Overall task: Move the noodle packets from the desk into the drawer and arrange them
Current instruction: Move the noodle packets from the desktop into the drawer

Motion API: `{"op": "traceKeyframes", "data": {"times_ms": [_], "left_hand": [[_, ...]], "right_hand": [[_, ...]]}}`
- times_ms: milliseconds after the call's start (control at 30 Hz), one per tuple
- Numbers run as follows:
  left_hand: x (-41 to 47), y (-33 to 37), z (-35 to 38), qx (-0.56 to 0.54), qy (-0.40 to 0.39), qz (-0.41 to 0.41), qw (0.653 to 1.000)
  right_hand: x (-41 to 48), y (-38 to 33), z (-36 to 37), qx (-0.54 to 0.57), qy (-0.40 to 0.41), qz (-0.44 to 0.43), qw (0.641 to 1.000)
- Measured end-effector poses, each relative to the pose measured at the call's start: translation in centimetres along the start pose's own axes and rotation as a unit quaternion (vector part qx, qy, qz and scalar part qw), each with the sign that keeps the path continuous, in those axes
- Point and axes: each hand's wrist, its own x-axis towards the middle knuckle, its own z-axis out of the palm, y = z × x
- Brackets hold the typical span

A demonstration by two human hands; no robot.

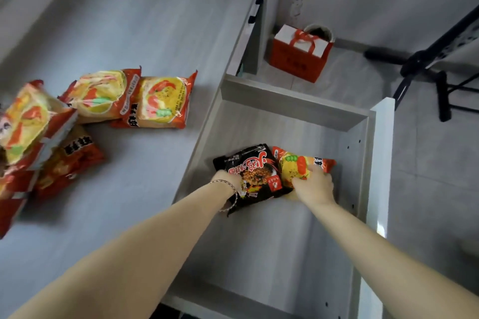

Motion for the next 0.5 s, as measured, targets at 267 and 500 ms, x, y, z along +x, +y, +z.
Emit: {"op": "traceKeyframes", "data": {"times_ms": [267, 500], "left_hand": [[-4.7, -0.8, -12.7, -0.010, 0.241, 0.300, 0.923], [-2.4, -3.4, -22.6, 0.347, 0.387, 0.295, 0.802]], "right_hand": [[-5.2, -13.6, 2.1, 0.046, -0.044, -0.263, 0.963], [-6.9, -22.0, 8.7, -0.019, -0.104, -0.166, 0.980]]}}
